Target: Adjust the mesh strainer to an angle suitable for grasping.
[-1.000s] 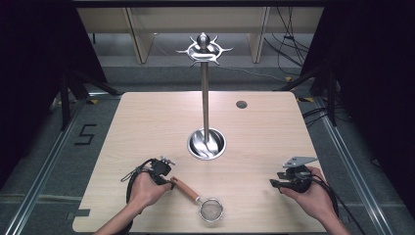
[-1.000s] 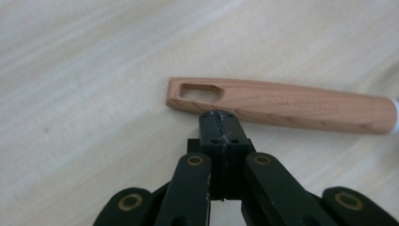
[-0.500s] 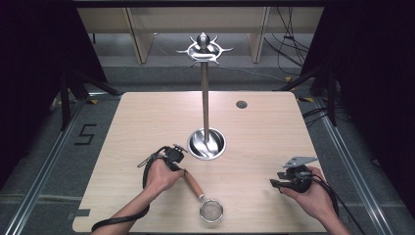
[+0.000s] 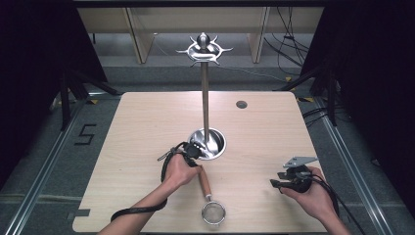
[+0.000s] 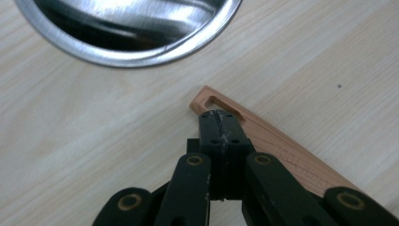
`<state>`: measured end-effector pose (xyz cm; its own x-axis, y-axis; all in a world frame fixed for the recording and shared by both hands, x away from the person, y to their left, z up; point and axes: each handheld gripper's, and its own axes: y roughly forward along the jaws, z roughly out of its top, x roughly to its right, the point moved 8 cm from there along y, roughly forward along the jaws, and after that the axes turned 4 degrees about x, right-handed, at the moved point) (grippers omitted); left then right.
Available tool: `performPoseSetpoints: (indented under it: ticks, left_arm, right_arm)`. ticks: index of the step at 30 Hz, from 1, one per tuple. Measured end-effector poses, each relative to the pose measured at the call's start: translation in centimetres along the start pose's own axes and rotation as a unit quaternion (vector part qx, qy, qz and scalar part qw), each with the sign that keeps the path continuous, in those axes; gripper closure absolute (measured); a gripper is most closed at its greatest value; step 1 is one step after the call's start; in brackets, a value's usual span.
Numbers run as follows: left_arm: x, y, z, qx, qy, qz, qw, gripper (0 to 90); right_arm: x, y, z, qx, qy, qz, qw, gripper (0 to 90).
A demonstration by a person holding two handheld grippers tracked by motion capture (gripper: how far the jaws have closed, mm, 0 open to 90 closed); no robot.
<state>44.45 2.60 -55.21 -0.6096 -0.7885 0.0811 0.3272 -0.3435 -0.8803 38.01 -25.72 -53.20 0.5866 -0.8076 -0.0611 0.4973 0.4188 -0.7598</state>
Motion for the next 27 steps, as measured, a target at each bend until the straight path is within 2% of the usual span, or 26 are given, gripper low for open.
performPoseSetpoints:
  ticks: [1, 2, 4, 5, 7, 8, 9, 12, 13, 14, 15, 16, 18, 21, 22, 23, 24, 27]
  left_arm:
    - [0.3, 0.2, 0.1, 0.0, -0.01, -0.001, 1.0, 89.1]
    - [0.3, 0.2, 0.1, 0.0, -0.01, -0.001, 1.0, 89.1]
    - [0.5, 0.6, 0.4, -0.002, 0.003, -0.001, 1.0, 89.1]
    - [1.0, 1.0, 0.5, -0.007, 0.004, -0.006, 1.0, 89.1]
    - [1.4, 1.1, 0.8, -0.006, 0.002, -0.008, 0.9999, 89.0]
    - [1.4, 1.1, 0.8, -0.006, 0.002, -0.008, 0.9999, 89.0]
    - [1.8, 1.3, 0.9, -0.008, 0.013, -0.014, 0.9998, 88.9]
    - [2.1, 1.3, 1.2, -0.004, 0.02, -0.015, 0.9997, 88.3]
    - [2.5, 1.2, 1.3, -0.001, 0.023, -0.018, 0.9996, 87.0]
    - [2.5, 1.2, 1.3, -0.001, 0.023, -0.018, 0.9996, 85.7]
    - [2.6, 0.9, 1.5, 0.002, 0.027, -0.024, 0.9994, 83.1]
    - [2.6, 0.9, 1.5, 0.002, 0.027, -0.024, 0.9994, 80.4]
    - [2.6, 0.1, 1.8, 0.014, 0.004, -0.017, 0.9997, 72.3]
    - [2.5, -0.9, 2.0, 0.019, -0.018, -0.014, 0.9996, 61.9]
    - [2.6, -1.3, 2.1, 0.021, -0.022, -0.016, 0.9994, 60.1]
    - [2.8, -1.6, 2.1, 0.023, -0.032, -0.02, 0.999, 57.6]
    - [3.0, -1.8, 2.1, 0.025, -0.04, -0.02, 0.9987, 54.6]
    - [3.8, -2.2, 1.6, 0.009, -0.042, -0.038, 0.9983, 47.9]
  right_arm:
    - [0.0, 0.0, 0.0, 0.0, 0.0, 0.0, 1.0, 56.4]
    - [0.0, 0.0, 0.0, 0.0, 0.0, 0.0, 1.0, 56.4]
    - [0.0, 0.0, 0.0, -0.001, 0.001, 0.0, 1.0, 56.3]
    - [-0.2, -0.1, 0.0, -0.005, 0.012, 0.002, 0.9999, 56.3]
    - [-0.2, 0.0, 0.0, 0.002, 0.014, 0.001, 0.9999, 56.3]
    - [-0.2, 0.0, 0.0, 0.002, 0.014, 0.001, 0.9999, 56.3]
    - [0.1, 0.1, 0.1, 0.007, 0.002, 0.0, 1.0, 56.3]
    - [0.1, -0.1, 0.0, -0.002, 0.001, 0.001, 1.0, 56.3]
    - [-0.1, -0.1, 0.0, -0.004, 0.012, 0.002, 0.9999, 56.2]
    - [-0.1, -0.1, 0.0, -0.004, 0.012, 0.002, 0.9999, 56.2]
    - [0.1, -0.2, 0.0, 0.0, 0.0, 0.0, 1.0, 56.1]
    - [0.1, -0.2, 0.0, 0.0, 0.0, 0.0, 1.0, 56.1]
    - [0.1, 0.1, 0.0, 0.015, 0.005, -0.004, 0.9999, 56.0]
    - [0.0, 0.0, -0.1, 0.009, 0.008, -0.004, 0.9999, 55.8]
    - [-0.3, -0.1, -0.1, 0.004, 0.025, -0.001, 0.9997, 55.8]
    - [0.1, -0.3, -0.1, 0.0, 0.006, -0.001, 1.0, 55.8]
    - [0.2, -0.2, 0.0, 0.006, -0.003, -0.003, 1.0, 55.7]
    - [-0.4, -0.2, 0.0, 0.006, 0.029, -0.003, 0.9996, 55.7]
